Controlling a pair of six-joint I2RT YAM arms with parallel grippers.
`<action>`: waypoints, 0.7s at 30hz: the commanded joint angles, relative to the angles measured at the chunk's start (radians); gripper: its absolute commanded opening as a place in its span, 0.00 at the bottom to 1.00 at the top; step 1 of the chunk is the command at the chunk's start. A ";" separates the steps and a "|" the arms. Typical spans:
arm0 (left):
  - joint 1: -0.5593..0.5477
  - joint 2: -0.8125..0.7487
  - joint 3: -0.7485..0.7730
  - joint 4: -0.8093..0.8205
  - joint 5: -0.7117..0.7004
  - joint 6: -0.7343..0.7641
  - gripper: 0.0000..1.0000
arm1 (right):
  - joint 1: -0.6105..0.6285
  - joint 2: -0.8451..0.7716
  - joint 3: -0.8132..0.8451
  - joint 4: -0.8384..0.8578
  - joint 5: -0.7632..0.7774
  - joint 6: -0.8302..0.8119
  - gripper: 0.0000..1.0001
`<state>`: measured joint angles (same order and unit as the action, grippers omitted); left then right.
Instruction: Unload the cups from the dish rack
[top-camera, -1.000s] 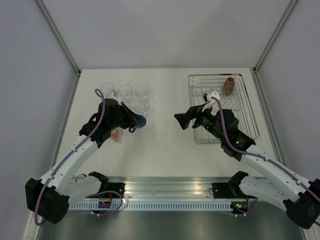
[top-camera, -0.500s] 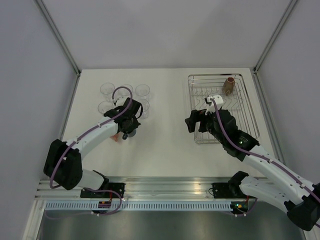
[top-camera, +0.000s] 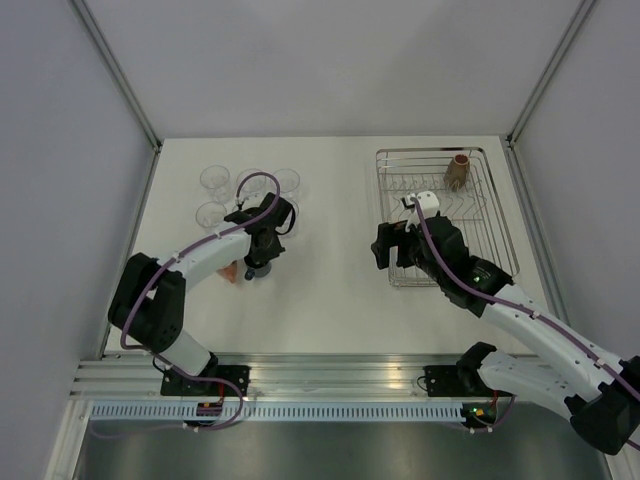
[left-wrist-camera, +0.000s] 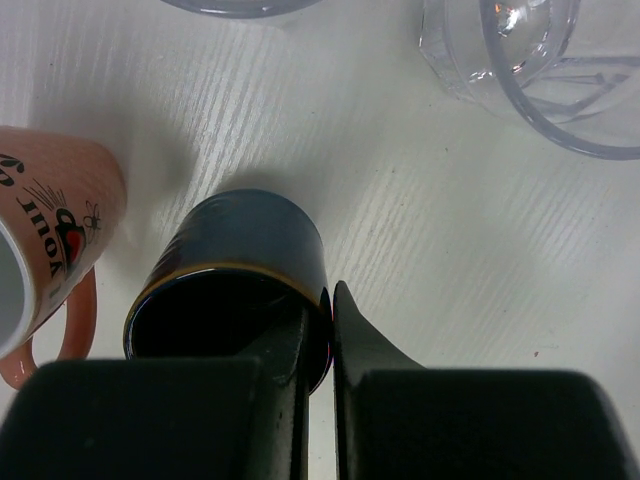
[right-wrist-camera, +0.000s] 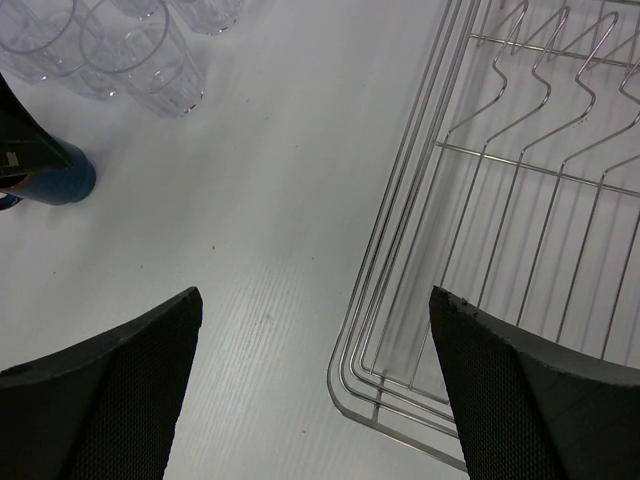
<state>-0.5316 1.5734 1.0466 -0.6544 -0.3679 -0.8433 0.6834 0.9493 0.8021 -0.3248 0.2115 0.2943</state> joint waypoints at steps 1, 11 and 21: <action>0.004 -0.009 0.033 -0.002 -0.039 0.041 0.09 | 0.002 0.012 0.055 -0.016 0.000 -0.024 0.98; 0.016 -0.059 -0.005 0.002 -0.046 0.032 0.30 | 0.002 0.068 0.097 -0.036 -0.006 -0.027 0.98; 0.019 -0.239 0.021 -0.007 0.047 0.136 0.81 | -0.158 0.213 0.245 -0.092 0.005 0.031 0.98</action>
<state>-0.5163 1.4277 1.0405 -0.6579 -0.3626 -0.7898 0.6151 1.1313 0.9775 -0.3992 0.2161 0.2916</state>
